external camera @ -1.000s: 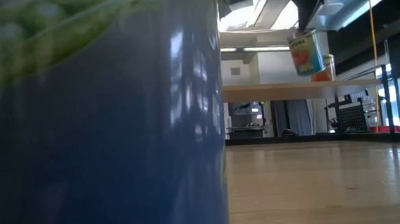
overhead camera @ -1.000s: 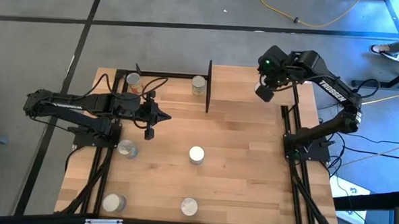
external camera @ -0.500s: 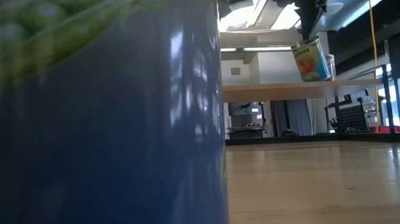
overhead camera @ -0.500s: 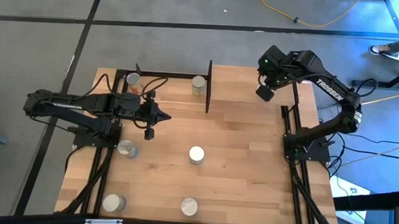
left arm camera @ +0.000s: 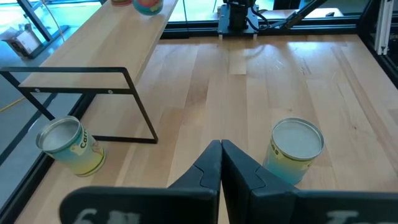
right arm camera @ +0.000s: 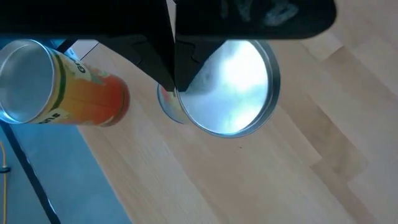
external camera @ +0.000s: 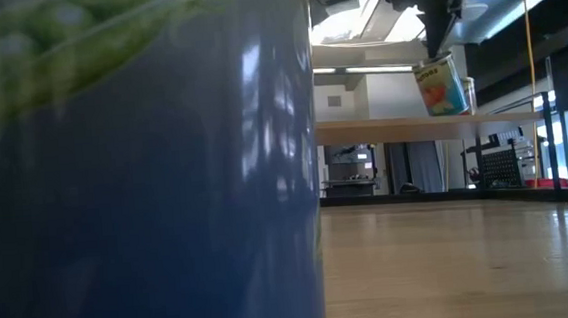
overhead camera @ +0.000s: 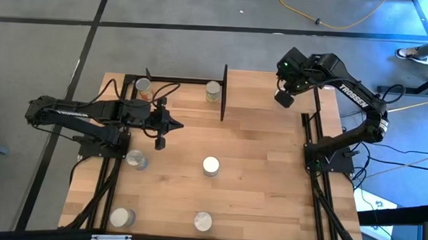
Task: Pick and place cans onto a shelf
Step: Put the canned tomatoes on the shelf
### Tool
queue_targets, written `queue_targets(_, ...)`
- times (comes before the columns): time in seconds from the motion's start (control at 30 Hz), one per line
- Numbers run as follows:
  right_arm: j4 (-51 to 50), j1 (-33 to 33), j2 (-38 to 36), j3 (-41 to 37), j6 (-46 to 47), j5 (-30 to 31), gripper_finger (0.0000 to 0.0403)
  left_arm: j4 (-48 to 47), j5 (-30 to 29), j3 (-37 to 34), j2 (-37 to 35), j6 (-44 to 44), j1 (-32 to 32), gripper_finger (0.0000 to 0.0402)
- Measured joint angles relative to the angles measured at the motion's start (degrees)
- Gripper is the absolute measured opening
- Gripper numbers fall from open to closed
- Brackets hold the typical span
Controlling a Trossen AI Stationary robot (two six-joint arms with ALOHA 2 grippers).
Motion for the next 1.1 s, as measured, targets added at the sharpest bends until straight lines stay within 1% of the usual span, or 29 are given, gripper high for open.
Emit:
queue_targets(0.27, -0.02, -1.0, 0.0, -0.02, 0.02, 0.02, 0.0011, 0.0, 0.0, 0.02, 0.0, -0.02, 0.0, 0.0)
queue_targets(0.6, -0.04, -0.99, 0.0, -0.02, 0.1, 0.11, 0.0015, 0.02, 0.0, 0.0, 0.0, -0.02, 0.0, 0.0)
queue_targets(0.9, -0.22, -0.99, 0.0, -0.02, 0.11, 0.04, 0.0016, 0.04, 0.0, -0.01, 0.0, -0.24, 0.0, 0.0)
queue_targets(1.1, -0.42, -0.99, 0.0, -0.02, 0.01, 0.07, 0.0006, 0.04, 0.0, -0.01, 0.0, -1.13, 0.0, 0.0)
